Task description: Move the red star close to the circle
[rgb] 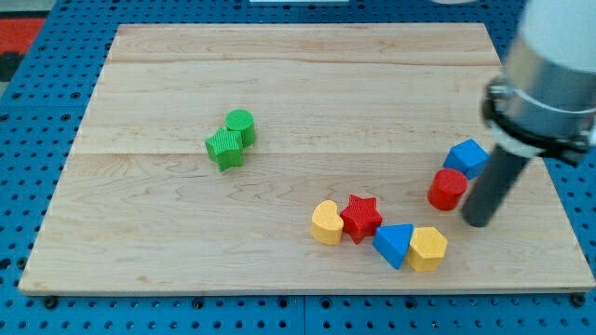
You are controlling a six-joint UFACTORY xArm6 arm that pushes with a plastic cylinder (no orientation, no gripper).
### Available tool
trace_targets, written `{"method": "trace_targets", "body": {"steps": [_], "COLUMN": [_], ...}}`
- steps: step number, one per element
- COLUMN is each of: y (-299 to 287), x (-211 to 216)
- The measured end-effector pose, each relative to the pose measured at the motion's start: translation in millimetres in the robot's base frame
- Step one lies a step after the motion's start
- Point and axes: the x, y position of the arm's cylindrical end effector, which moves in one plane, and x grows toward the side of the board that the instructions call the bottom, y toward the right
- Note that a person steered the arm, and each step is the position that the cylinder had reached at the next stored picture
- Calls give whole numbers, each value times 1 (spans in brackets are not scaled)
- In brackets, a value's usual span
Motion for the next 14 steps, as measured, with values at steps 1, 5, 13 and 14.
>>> {"method": "trace_targets", "body": {"steps": [1, 5, 13, 14], "y": [-4, 23, -156, -151], "x": [-24, 17, -70, -63]}}
